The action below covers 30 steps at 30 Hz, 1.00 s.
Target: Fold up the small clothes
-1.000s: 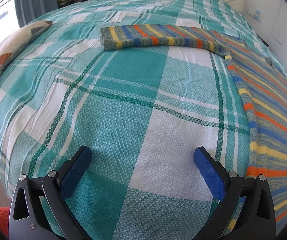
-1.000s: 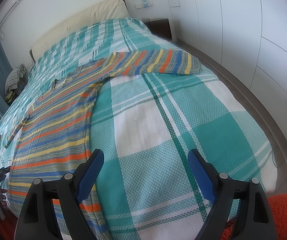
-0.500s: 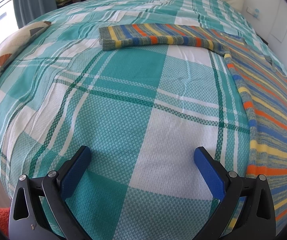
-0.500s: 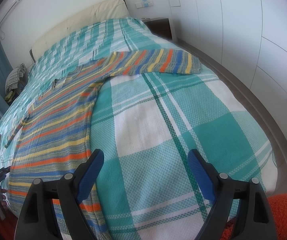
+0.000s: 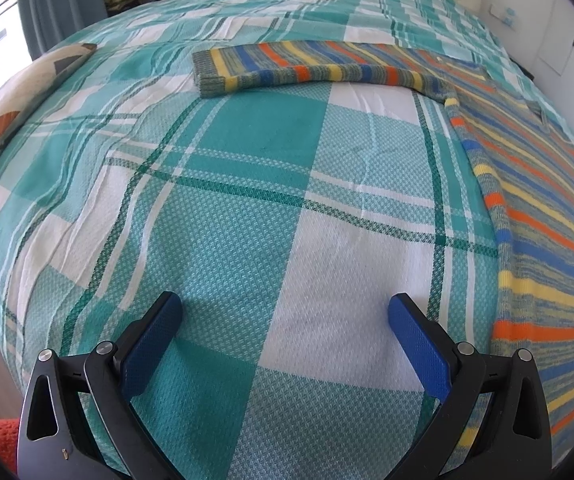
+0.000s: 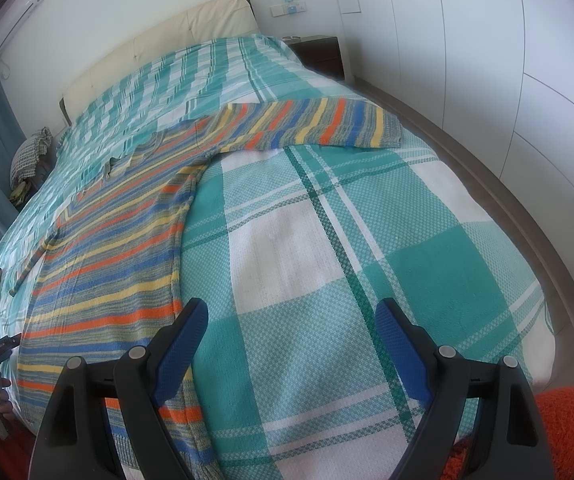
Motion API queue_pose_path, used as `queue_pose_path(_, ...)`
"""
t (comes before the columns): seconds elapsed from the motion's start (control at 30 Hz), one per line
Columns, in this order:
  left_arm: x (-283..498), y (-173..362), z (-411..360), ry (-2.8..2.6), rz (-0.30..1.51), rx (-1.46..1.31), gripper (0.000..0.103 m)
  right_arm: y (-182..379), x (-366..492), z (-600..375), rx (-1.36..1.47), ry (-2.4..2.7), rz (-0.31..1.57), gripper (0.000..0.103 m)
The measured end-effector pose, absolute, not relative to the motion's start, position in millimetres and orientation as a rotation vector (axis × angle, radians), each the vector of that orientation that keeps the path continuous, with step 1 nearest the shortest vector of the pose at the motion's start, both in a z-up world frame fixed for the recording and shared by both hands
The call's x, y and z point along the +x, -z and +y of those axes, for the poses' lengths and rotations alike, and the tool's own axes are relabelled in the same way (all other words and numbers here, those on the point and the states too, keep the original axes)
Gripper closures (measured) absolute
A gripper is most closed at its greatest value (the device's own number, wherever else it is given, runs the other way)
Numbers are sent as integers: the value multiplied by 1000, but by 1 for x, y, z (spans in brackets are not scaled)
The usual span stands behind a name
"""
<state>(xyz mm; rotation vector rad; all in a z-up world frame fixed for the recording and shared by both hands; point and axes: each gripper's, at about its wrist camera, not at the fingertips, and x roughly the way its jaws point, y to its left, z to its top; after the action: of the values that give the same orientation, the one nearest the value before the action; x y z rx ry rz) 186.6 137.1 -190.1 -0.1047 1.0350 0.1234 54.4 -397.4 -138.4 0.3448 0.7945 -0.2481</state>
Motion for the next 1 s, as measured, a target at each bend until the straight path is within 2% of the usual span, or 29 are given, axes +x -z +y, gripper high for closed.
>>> queue_pose_path(0.33,185,187,139,-118,1022,-121,0,138,55,-398,345,248,794,18)
queue_pose_path(0.67,178,165,142,-125,901,-155,1,140,55,-398,351,250,794,18)
queue_pose_path(1.0,176,160,153,-171,874,-186,1,140,55,-398,351,250,793,18)
